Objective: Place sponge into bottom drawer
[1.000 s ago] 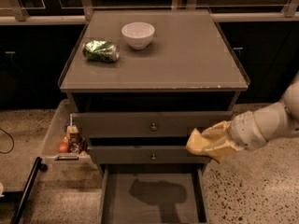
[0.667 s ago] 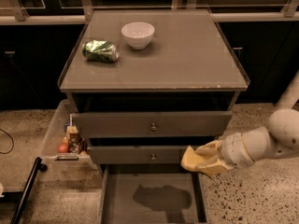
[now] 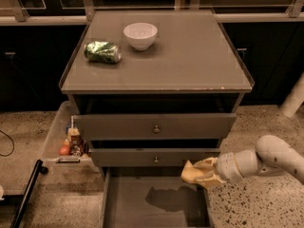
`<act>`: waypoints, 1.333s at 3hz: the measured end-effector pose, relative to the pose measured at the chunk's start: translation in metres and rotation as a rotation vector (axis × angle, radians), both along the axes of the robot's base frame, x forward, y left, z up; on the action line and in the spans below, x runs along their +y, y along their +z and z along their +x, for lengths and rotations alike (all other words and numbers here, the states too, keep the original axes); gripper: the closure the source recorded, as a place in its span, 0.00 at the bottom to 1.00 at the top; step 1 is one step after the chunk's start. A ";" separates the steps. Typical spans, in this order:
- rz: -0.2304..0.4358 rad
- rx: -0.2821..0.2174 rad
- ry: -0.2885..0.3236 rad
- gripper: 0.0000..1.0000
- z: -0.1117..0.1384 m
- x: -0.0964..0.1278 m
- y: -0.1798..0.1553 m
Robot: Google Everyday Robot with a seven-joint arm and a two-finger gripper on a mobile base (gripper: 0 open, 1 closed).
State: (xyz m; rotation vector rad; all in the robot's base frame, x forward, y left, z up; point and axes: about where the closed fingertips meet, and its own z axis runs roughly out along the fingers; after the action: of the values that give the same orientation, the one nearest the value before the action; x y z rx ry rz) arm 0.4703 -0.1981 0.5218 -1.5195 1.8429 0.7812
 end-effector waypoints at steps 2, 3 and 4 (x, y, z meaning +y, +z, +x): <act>-0.002 0.000 -0.016 1.00 0.004 0.004 -0.019; -0.015 -0.039 -0.023 1.00 0.021 0.012 -0.065; -0.014 -0.081 -0.027 1.00 0.037 0.020 -0.112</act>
Offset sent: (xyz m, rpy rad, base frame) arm 0.0107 0.0056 -0.0427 -0.0089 -0.0037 -0.0466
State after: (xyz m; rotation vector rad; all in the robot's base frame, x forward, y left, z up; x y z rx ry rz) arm 0.5076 -0.1778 0.4100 -1.5100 1.8091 0.6861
